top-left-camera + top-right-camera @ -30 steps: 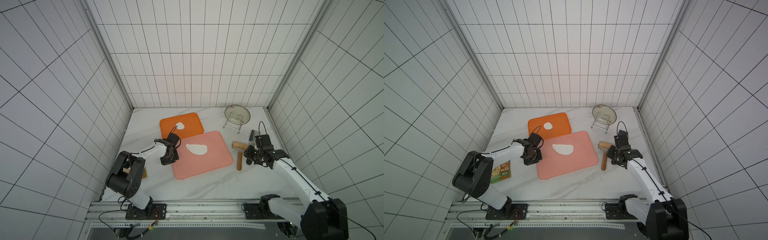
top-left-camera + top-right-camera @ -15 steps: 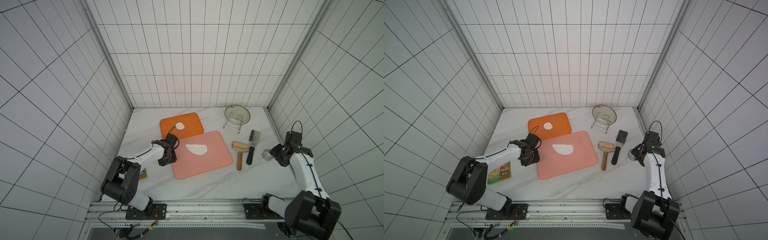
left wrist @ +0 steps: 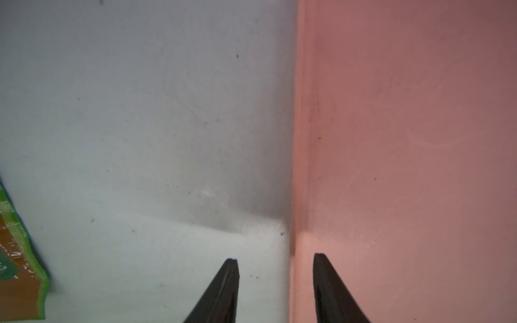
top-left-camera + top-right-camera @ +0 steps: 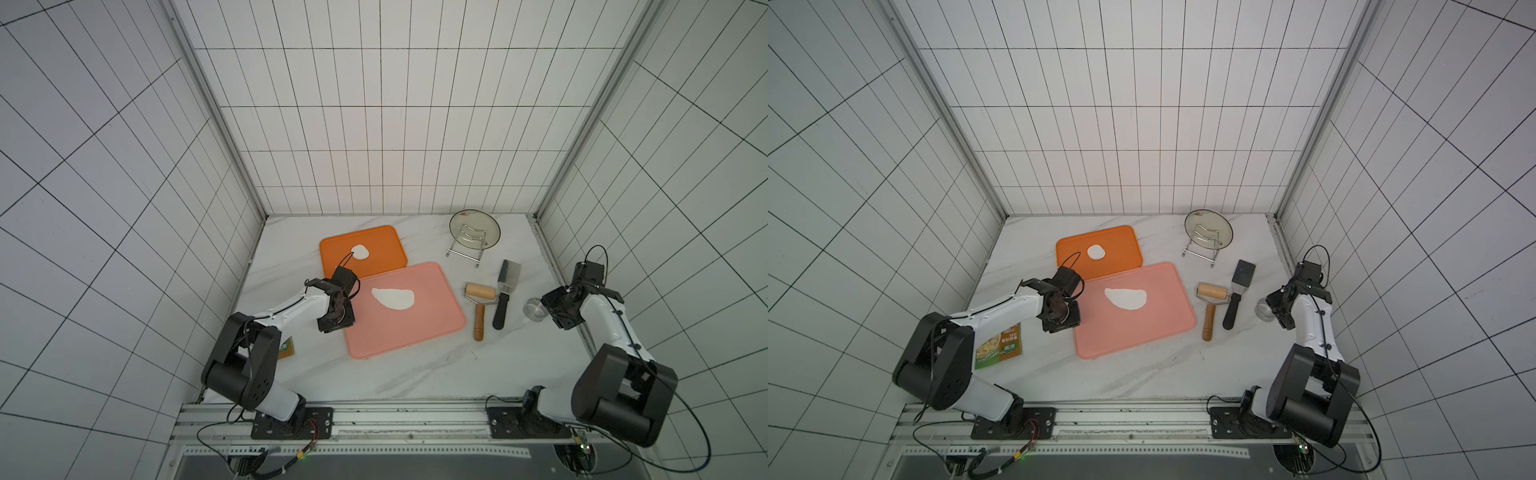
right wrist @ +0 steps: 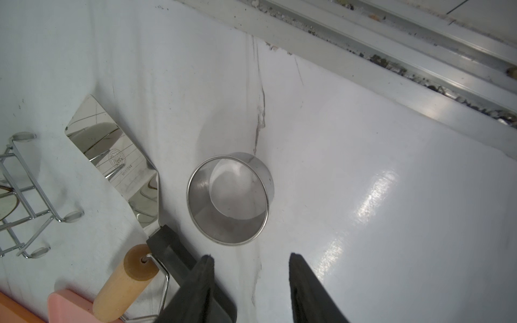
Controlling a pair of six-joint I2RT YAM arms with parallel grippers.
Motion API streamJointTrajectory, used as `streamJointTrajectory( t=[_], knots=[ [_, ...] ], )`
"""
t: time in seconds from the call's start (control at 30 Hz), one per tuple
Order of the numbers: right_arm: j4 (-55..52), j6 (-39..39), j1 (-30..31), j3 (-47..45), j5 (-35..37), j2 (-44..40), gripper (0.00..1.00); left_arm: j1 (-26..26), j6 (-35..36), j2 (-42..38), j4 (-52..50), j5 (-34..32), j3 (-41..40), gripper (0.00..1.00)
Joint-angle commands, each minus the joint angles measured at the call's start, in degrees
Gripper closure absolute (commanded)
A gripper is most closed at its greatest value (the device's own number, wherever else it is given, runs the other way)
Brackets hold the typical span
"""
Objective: Roll out the dumpling wrappers from the dough
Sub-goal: Pick up the dumpling mold from the center of the board.
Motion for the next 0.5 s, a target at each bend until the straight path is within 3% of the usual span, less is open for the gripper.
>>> streamJointTrajectory(
  t=[0.0,0.13,0.47],
  knots=[
    [3.4,1.1,-0.6,-0.6,0.2,1.8,0.54,-0.2,1.5,1.8,-1.5,0.0,2.4,0.56],
    [5.4,1.2,-0.7,-1.4,0.1,4.0,0.61,-0.5,1.5,2.8,-2.4,-0.7,3.7,0.56],
    [5.0,0.0,-0.7,-1.5,3.0,5.9,0.60,-0.8,-0.1,2.9,-2.0,-0.8,3.3,0.57]
  ],
)
